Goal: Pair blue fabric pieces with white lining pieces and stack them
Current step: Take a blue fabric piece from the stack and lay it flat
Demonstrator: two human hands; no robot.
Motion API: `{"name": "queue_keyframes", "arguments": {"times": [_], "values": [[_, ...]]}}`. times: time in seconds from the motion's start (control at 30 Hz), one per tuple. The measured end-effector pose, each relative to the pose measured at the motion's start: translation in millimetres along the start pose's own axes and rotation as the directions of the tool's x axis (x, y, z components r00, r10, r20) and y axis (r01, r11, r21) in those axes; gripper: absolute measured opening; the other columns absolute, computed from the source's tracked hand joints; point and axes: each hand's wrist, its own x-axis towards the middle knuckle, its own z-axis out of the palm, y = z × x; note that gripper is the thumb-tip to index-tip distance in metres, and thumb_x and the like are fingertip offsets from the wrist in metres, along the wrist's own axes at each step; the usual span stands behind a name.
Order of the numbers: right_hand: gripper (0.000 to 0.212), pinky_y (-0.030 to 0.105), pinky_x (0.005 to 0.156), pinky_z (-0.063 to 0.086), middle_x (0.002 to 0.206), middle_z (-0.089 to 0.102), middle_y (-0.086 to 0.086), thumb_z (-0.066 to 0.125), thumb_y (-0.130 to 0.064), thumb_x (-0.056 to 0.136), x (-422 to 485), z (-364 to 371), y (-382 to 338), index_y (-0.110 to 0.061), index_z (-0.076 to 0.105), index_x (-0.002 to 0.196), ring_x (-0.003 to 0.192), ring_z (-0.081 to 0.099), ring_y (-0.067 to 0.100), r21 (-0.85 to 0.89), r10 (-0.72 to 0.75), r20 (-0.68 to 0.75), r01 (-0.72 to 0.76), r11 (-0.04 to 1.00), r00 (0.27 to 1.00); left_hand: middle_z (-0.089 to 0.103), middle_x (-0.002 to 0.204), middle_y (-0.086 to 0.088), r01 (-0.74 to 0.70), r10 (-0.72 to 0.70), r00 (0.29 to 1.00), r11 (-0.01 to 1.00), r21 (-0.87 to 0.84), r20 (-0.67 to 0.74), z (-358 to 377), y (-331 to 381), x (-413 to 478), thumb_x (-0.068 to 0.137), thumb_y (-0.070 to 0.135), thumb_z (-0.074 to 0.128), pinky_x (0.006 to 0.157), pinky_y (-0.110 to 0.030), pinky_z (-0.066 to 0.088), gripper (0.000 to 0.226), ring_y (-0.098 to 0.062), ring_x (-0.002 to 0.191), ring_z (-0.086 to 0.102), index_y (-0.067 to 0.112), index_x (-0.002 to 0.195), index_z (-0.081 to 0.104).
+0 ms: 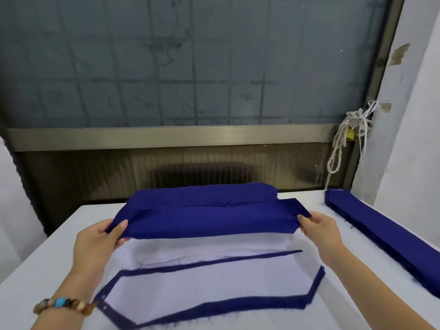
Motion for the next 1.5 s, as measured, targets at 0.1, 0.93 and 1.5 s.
{"name": "queue_keyframes", "arguments": {"times": [0.1,0.93,1.5], "values": [[0.012,0.029,0.069,0.049,0.071,0.066,0.008,0.062,-0.02,0.093,-26,-12,13,-0.027,0.063,0.084,0.068,0.059,0.018,-0.038,-0.012,0.015,0.012,0.999,1.0,0.068,0.076,0.0,0.014,-0.014,1.0,0.997,0.081,0.007,-15,-12,-23,0.092,0.026,0.063,0.052,-0.023,0.045,0.004,-0.017,0.069,0.063,0.023,0.092,0.061],[0.029,0.031,0.061,0.048,0.068,0.068,-0.003,0.063,-0.045,0.088,-50,-27,42,-0.02,0.065,0.073,0.068,0.064,0.019,-0.371,-0.088,0.164,0.144,0.918,0.983,0.069,0.063,-0.001,-0.202,0.085,0.933,0.928,0.313,0.351,-53,-62,-53,0.09,0.026,0.068,0.046,-0.011,0.043,0.011,-0.009,0.044,0.057,0.021,0.081,0.072],[0.018,0.022,0.056,0.046,0.066,0.067,-0.002,0.066,-0.014,0.086,-58,-38,54,-0.026,0.059,0.075,0.062,0.06,0.013,-0.286,-0.2,0.186,0.248,0.926,0.962,0.072,0.069,-0.004,-0.073,-0.018,0.937,0.967,0.246,0.348,-66,-77,-44,0.083,0.024,0.074,0.051,-0.013,0.043,0.007,-0.012,0.053,0.059,0.029,0.088,0.075]]}}
